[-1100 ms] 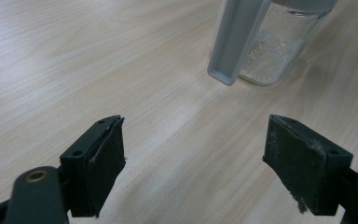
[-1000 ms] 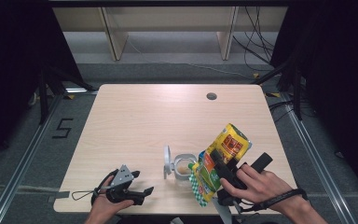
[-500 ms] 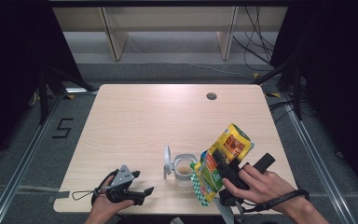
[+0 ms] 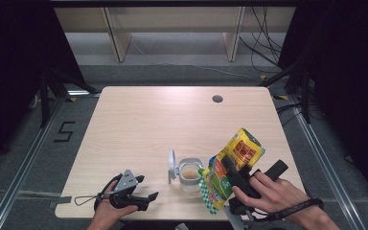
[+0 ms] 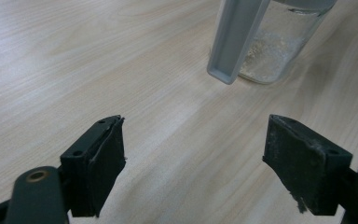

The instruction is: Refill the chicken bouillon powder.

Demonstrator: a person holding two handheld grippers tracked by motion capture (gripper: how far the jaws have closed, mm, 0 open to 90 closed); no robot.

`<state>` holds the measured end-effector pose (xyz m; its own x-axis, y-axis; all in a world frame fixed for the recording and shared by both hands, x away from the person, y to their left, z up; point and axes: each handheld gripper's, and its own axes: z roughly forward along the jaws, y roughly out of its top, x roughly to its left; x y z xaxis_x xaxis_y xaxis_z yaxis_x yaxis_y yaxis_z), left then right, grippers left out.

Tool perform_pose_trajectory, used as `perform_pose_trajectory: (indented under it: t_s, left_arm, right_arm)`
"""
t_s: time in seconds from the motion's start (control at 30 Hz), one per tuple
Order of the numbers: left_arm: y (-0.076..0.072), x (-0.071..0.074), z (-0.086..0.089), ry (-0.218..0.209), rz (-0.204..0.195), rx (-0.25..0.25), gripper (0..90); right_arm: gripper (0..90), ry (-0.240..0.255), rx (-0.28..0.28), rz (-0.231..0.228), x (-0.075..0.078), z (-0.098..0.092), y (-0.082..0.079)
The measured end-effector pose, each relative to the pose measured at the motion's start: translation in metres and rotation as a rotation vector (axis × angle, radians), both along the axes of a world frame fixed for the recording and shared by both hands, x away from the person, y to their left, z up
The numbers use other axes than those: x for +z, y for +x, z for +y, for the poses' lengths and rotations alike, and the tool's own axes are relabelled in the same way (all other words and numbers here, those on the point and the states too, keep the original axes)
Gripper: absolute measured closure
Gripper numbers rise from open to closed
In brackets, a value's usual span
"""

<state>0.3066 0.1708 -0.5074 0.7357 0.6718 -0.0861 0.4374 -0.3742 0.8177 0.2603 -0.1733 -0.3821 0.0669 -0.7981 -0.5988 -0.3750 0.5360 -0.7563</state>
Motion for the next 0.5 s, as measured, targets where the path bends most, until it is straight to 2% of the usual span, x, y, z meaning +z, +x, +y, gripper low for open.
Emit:
perform_pose_trajectory:
  t_s: [0.07,0.13,0.17,0.27,0.3,0.33,0.43,0.47,0.5]
  left_arm:
    - [-0.0001,-0.001,-0.0011,-0.013,-0.005,0.008,19.6]
    - [-0.0001,-0.0008,-0.0009,-0.006,-0.008,0.007,19.6]
    - [0.0,-0.0001,-0.0002,0.001,0.0,-0.001,19.6]
    - [0.0,-0.0002,-0.0002,-0.002,0.0,0.003,19.6]
    - [0.0001,0.0006,0.0009,0.016,0.002,-0.003,19.6]
    - [-0.0001,-0.0001,-0.0002,-0.003,0.001,0.002,19.6]
    - [-0.0003,0.0,-0.0004,-0.005,0.002,0.001,19.7]
    - [-0.0003,0.0001,-0.0003,-0.005,0.002,0.002,19.6]
    - [-0.0003,0.0,-0.0003,-0.005,0.002,0.002,19.7]
  right_arm:
    - [54.3,0.01,0.002,-0.005,0.0007,-0.0006,-0.0012]
    - [54.5,0.01,-0.003,-0.006,0.0005,-0.0012,-0.002]
    - [54.5,0.026,-0.015,-0.002,-0.0004,-0.0031,-0.0026]
    - [54.5,0.008,0.006,-0.005,0.0009,-0.0007,-0.0039]
    - [54.6,0.01,0.005,-0.006,0.0008,-0.0008,-0.0045]
    - [54.6,0.011,0.005,-0.006,0.0007,-0.0007,-0.0048]
    - [54.6,0.003,0.009,-0.001,0.0001,-0.0002,-0.005]
    - [54.6,0.014,0.008,-0.003,0.0003,-0.0005,-0.0054]
    - [54.7,0.002,0.009,-0.002,0.0,-0.0002,-0.0049]
